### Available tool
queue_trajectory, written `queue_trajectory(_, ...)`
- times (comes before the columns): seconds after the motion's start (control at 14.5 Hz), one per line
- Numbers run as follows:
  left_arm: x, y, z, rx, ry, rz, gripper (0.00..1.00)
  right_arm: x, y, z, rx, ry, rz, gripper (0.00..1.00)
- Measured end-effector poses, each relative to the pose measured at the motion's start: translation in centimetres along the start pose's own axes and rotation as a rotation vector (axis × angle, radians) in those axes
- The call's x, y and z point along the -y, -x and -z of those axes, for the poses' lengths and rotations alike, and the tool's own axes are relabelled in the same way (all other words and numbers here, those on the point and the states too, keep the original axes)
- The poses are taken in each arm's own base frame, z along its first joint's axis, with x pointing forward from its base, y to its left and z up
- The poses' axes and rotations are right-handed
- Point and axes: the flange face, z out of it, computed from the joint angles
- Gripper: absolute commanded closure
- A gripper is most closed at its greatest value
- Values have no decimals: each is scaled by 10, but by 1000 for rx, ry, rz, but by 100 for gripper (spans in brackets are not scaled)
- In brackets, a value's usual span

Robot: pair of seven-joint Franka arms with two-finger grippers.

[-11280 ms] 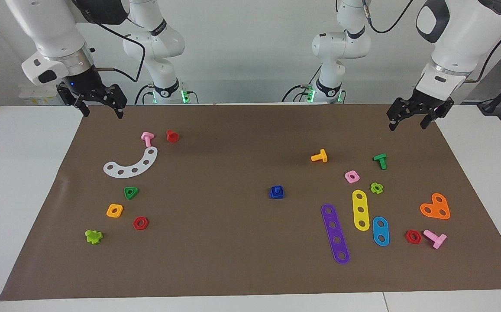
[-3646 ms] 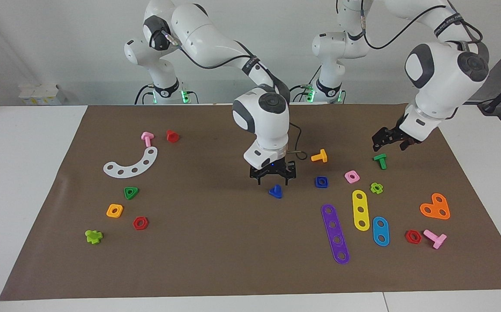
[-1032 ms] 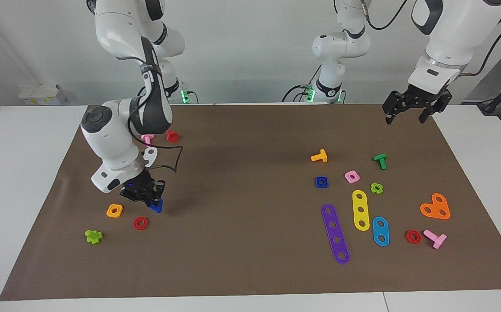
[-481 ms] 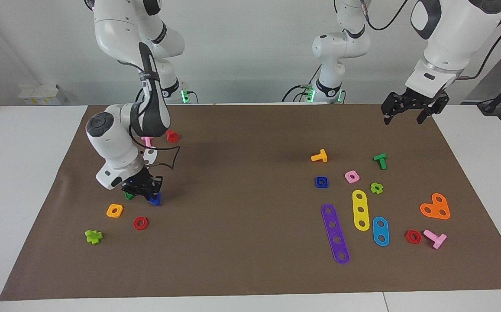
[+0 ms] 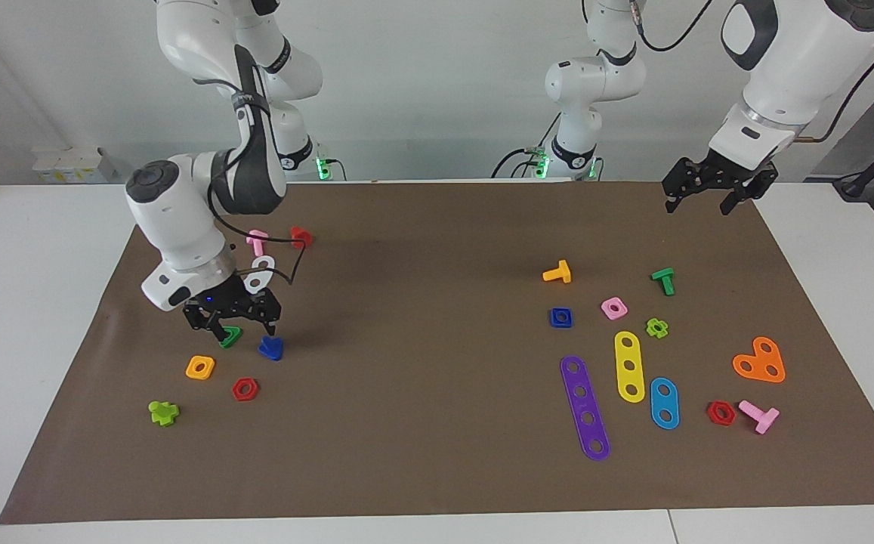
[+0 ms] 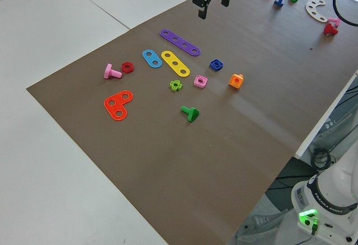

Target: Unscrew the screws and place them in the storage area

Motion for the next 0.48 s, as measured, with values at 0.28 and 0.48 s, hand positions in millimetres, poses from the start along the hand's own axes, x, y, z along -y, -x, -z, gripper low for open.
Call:
queue_trajectory(0.28, 0, 0, 0, -2, 2, 0, 0, -11, 17, 107, 55, 37, -84, 0)
queue_trajectory(0.48, 0, 0, 0, -4, 2, 1, 0, -29, 40, 179, 79, 49, -125, 0)
